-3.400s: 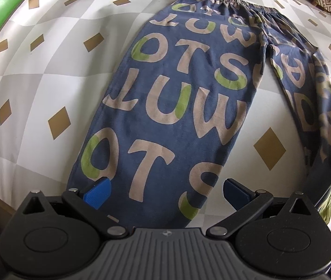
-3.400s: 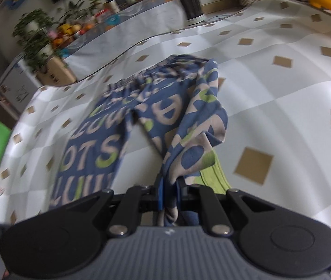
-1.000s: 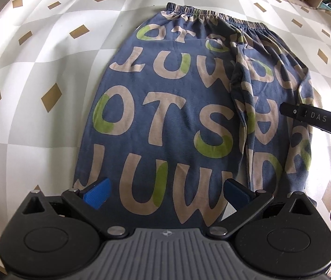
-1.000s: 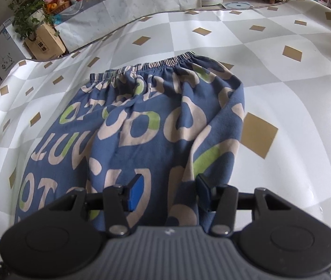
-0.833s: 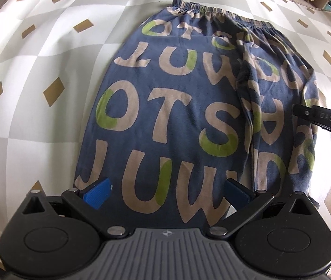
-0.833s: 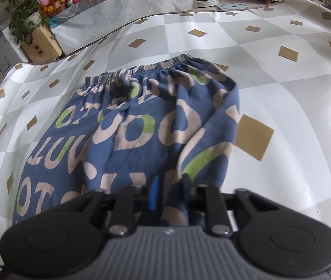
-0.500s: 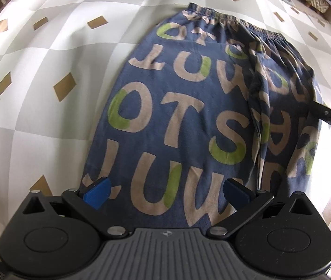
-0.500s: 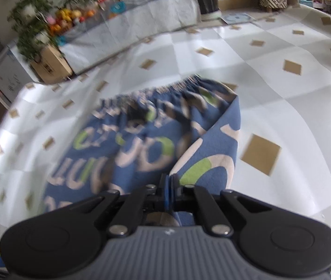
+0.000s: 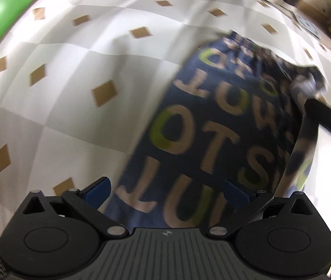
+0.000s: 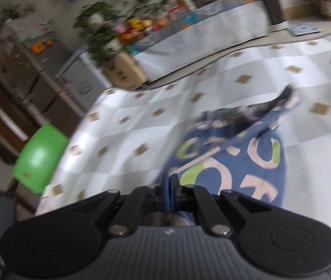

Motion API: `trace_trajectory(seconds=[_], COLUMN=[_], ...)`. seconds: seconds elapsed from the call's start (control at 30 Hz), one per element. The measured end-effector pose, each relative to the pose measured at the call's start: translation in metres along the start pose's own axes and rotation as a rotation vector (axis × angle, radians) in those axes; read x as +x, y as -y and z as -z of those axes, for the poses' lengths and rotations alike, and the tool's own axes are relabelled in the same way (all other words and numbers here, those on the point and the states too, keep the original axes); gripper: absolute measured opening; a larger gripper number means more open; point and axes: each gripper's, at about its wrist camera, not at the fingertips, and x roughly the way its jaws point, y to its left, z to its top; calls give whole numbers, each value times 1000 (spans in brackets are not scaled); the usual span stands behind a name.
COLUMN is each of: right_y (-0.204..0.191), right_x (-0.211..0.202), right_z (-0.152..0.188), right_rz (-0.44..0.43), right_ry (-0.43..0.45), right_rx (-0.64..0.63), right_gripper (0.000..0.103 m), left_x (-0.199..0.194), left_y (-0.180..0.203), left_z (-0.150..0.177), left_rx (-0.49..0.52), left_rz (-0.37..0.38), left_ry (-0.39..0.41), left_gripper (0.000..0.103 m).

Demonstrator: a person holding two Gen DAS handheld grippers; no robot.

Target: Fold clothes

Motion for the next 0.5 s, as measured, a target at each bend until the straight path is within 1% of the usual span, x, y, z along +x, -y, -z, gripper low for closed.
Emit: trace_trajectory(seconds=[0.1,0.17,0.2,0.23,0.3,0.33,0.43,0.5], right_y=[-24,-34,-37,-39,-43,-43,-37,-29], right_x=[15,28,36,43,54,56,50,44], right_z=[11,21,27,34,44,46,42,38], right_rz=[-90,-130,-149,-140,-80,-66,-43,-8], right_ry=[-53,-115,-158,-189,-241,-247,-216,-183], right_rx=[-47,-71,-69,-75,-102,-105,-87,-79], right_gripper=[2,3,5,6,13,14,19,23], left_x=[-4,-7,-6,-6,-5,-5,-5,-5], left_y=[-19,-31,-35,-40,-46,-48,-47,-43], left_z=[-8,-12,-13,-14,-16,-16,-16,-16], left_rx=[-69,-105,-120,-134,-160,-170,-162,-147], left_rz=[-28,-49,-54,-59,-49,-43,-48,-39], left_ry=[23,39,40,40,32,28,35,30], left_gripper=[103,103,103,103,103,103,103,103])
